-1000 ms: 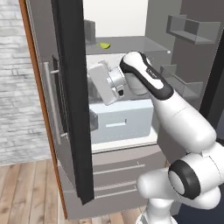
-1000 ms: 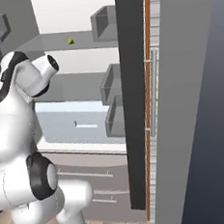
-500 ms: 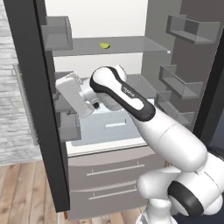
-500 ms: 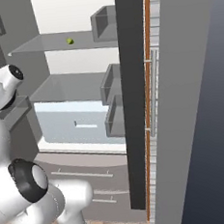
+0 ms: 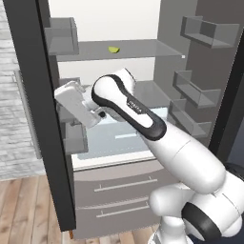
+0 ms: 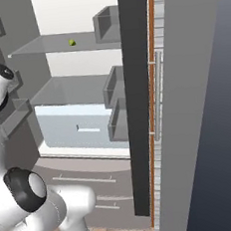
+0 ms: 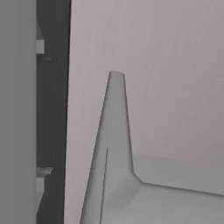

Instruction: There is a bowl on the dining counter. Grab a lemon wedge from the fridge and place it in the bowl. Then get the liquor bottle and glass cup from the cabinet and place them next to the bowl.

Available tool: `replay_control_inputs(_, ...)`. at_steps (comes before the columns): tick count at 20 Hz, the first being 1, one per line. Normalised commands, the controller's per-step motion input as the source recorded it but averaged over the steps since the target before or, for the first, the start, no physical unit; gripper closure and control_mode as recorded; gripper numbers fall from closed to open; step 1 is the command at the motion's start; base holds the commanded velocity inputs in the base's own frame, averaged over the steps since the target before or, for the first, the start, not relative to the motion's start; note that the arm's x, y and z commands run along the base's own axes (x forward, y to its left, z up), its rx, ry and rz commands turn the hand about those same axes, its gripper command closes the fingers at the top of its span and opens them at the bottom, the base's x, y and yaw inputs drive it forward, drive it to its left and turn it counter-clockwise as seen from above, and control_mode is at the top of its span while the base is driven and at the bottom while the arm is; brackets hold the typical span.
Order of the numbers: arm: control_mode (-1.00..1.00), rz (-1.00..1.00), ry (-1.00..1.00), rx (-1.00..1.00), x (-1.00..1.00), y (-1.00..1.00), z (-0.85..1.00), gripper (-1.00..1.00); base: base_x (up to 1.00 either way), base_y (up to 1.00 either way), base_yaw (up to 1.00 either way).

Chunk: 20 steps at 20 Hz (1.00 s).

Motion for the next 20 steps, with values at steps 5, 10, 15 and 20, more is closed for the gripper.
replay_control_inputs(5, -1.00, -0.10, -0.36, -0.26, -0.82, -0.50, 0.04, -1.00, 0.00, 0.00, 0.00)
replay_control_inputs(10, -1.00, -0.10, -0.25, -0.35, -0.64, -0.80, 0.04, -1.00, 0.00, 0.00, 0.00)
replay_control_inputs(15, -1.00, -0.08, -0.11, -0.35, -0.26, -1.00, 0.00, -1.00, 0.00, 0.00, 0.00)
replay_control_inputs(20, -1.00, -0.08, -0.11, -0.31, -0.24, -1.00, 0.00, -1.00, 0.00, 0.00, 0.00)
